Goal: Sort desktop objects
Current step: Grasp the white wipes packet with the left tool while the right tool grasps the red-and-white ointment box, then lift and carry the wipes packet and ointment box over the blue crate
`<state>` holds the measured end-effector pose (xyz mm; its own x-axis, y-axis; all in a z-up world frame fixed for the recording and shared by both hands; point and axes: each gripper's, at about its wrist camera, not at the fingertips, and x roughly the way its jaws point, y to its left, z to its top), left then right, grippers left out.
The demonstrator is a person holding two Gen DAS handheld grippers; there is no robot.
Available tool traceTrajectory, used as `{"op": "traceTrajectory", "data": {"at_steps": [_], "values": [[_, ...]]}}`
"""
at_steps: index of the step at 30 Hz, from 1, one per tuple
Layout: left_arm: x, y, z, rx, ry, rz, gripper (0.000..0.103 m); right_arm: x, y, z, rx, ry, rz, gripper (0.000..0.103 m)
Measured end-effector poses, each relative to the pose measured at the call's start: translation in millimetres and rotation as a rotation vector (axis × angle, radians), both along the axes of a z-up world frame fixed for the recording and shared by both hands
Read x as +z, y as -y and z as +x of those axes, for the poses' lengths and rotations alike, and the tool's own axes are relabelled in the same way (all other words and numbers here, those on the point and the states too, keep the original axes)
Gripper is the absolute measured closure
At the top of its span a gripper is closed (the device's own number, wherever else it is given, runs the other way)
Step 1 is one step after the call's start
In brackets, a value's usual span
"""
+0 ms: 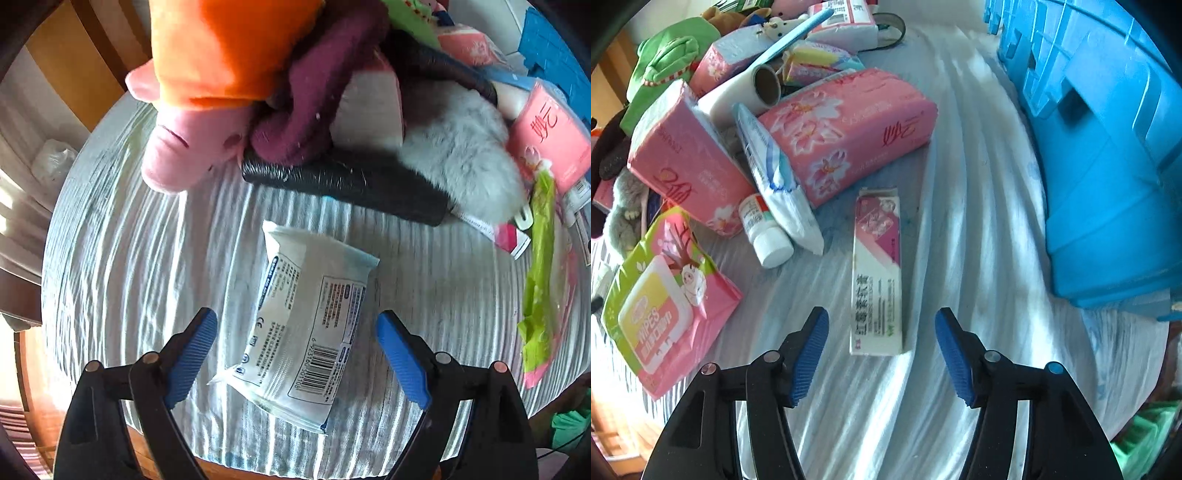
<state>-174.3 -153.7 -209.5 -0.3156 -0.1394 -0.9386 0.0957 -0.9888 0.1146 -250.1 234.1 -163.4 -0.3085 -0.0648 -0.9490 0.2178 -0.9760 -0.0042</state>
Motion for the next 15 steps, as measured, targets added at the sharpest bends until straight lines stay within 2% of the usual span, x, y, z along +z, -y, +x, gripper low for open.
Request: {"op": "traceTrajectory", "data": {"at_steps": [2,4,5,6,7,8,9,12,15], "values": [[-8.6,1.0,-1.1,0.009,0.021,-0.012,0.013,3.0,1.1,-4.7,-0.001,-0.006,0.005,0.043],[-9.4,4.7,-1.8,0.018,0.004,0.006,0.013,5.5,4.3,-10.3,0.005,-0.009,0.014,0.043],[-9.4,7.5,-2.7,0.027,0.0,0.024,0.016,6.0,6.2,-12.3,0.009,-0.008,0.017,0.044],[-9.2,10.3,-3.3,0.032,-0.007,0.049,0.027,6.2,8.5,-14.1,0.015,-0.007,0.018,0.049],[-8.4,13.5,-3.7,0.037,-0.017,0.09,0.033,5.8,11.3,-15.9,0.022,-0.004,0.018,0.056],[-7.5,15.8,-4.3,0.045,-0.021,0.115,0.044,4.3,14.6,-17.8,0.029,0.002,0.017,0.057],[-6.6,16.7,-5.1,0.049,-0.023,0.12,0.047,2.0,17.6,-19.4,0.034,0.01,0.018,0.058],[-3.2,15.5,-5.5,0.05,-0.033,0.086,0.052,-4.1,25.1,-21.4,0.052,0.028,0.025,0.073],[11.0,16.1,-2.1,0.056,-0.065,0.068,0.053,5.1,30.3,-16.0,0.063,0.002,0.026,0.075]]}}
